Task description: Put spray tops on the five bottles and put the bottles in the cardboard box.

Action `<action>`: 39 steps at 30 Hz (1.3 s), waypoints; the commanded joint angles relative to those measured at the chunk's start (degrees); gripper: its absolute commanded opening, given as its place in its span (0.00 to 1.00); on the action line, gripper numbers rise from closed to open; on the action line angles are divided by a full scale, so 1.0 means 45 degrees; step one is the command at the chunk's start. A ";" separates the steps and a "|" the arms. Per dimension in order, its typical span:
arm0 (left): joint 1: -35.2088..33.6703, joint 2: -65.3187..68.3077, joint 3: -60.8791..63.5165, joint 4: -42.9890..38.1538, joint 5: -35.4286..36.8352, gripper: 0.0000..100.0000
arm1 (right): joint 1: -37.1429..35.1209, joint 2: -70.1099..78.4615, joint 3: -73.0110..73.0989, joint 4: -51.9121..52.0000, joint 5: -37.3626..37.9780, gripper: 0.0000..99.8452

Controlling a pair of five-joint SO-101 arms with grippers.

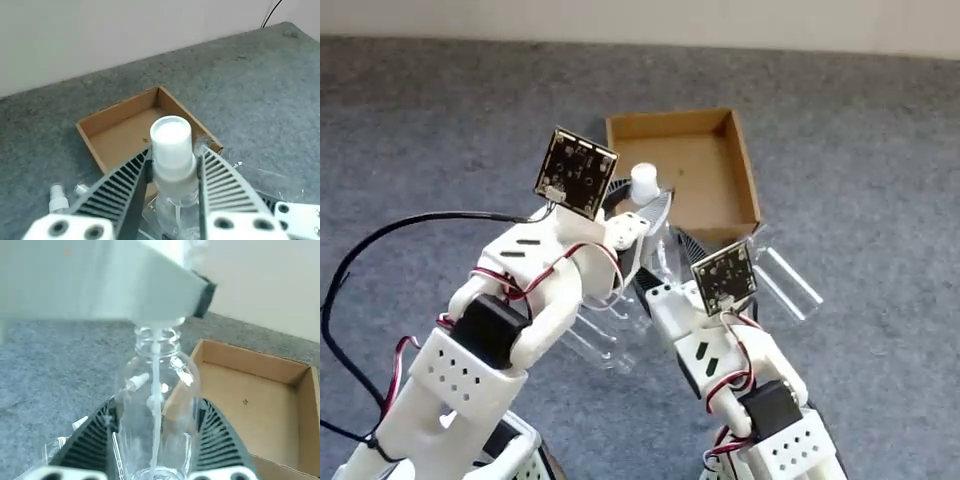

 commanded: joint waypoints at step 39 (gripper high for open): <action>0.0889 0.2022 -0.3370 0.3263 -0.2012 0.15 | -0.0010 -0.0166 -0.0166 -0.0283 -0.0059 0.01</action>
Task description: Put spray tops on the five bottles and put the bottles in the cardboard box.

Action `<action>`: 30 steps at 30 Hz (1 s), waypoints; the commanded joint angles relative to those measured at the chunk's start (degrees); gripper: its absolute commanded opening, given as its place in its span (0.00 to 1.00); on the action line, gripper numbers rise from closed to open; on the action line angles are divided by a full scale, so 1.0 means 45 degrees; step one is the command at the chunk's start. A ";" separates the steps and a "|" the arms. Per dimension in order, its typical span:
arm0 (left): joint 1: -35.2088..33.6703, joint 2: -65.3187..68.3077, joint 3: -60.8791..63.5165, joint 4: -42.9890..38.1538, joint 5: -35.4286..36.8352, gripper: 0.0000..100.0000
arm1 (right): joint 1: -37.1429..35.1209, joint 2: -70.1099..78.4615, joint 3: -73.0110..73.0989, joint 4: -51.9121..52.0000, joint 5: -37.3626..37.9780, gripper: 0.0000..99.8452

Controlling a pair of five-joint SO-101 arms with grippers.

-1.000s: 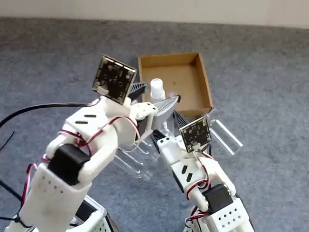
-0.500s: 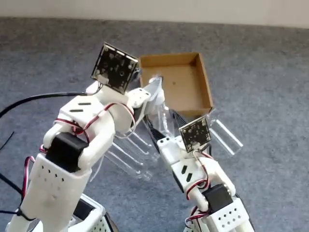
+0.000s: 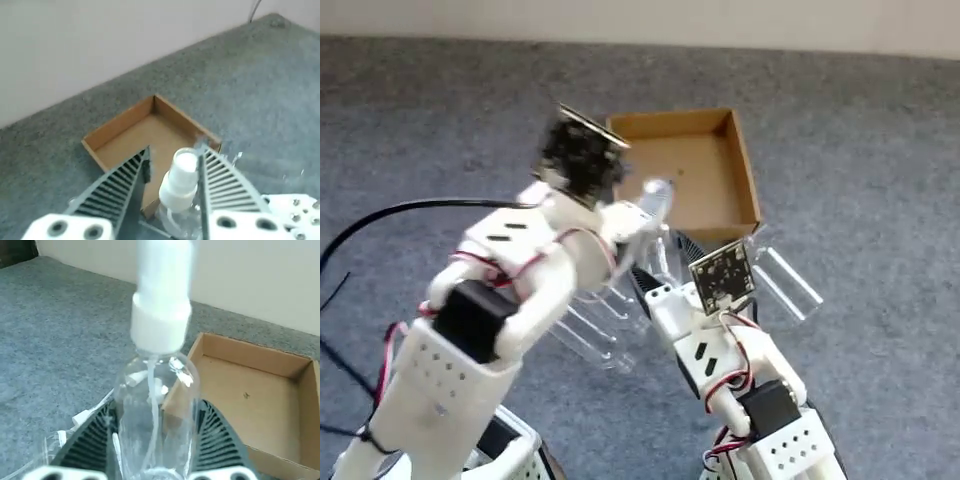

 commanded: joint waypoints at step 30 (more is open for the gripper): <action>-0.1475 0.0088 -0.1475 0.0899 -0.0137 0.15 | -0.0068 -0.0225 -0.1631 -0.0381 -0.0117 0.00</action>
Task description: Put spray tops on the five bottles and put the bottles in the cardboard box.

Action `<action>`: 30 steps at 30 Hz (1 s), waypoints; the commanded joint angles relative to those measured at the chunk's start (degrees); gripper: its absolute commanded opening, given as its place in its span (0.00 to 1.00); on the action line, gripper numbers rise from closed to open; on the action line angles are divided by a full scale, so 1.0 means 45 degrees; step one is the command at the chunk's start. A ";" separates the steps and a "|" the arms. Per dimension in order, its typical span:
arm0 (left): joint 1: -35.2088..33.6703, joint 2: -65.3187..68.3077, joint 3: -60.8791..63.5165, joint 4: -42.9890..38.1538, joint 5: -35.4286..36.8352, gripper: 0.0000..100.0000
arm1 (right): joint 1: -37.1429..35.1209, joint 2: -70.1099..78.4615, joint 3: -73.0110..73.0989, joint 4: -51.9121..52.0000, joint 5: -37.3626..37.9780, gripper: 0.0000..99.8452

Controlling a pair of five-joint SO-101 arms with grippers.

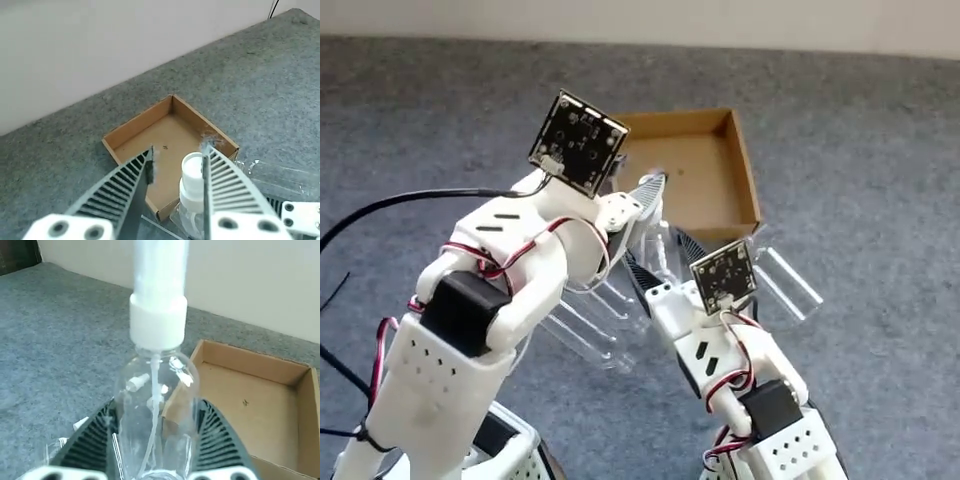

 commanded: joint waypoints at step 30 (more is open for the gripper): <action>-0.0537 -0.2100 -0.3487 0.3321 -0.0430 0.23 | 0.0068 -0.1084 -0.1260 0.0342 -0.0020 0.00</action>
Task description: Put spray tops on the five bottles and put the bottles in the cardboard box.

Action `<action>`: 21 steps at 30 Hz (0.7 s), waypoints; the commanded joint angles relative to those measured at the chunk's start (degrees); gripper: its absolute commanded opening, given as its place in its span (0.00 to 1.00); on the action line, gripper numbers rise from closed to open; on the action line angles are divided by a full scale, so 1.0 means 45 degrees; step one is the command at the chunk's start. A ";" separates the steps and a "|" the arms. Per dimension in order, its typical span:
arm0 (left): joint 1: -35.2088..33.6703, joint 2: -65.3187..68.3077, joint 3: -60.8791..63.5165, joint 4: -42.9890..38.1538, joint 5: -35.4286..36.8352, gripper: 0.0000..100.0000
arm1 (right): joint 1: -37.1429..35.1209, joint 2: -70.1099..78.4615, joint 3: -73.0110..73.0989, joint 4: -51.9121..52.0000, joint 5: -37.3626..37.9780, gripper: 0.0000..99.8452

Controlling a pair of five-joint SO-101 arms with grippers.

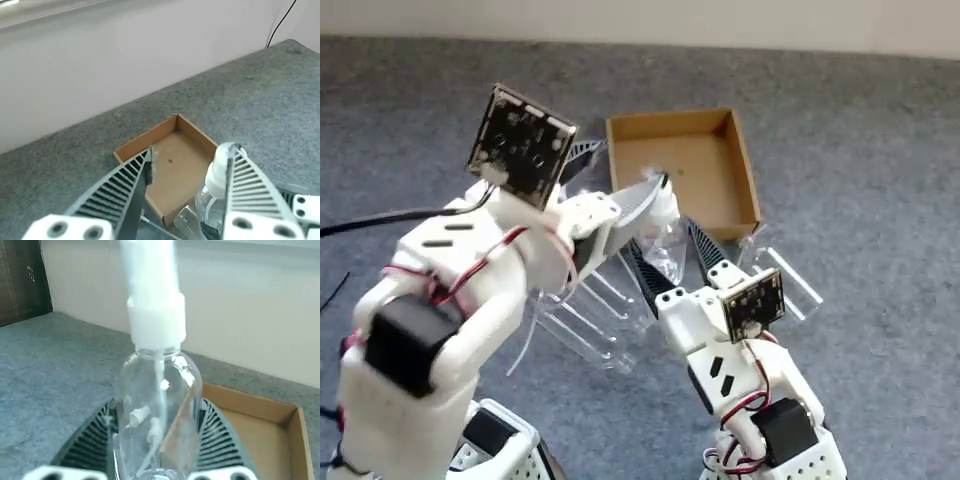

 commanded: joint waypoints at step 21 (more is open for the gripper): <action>-0.2256 -0.5402 1.1790 -0.4474 -0.1328 0.30 | 0.0361 0.9407 -0.7238 -0.0440 -0.0137 0.01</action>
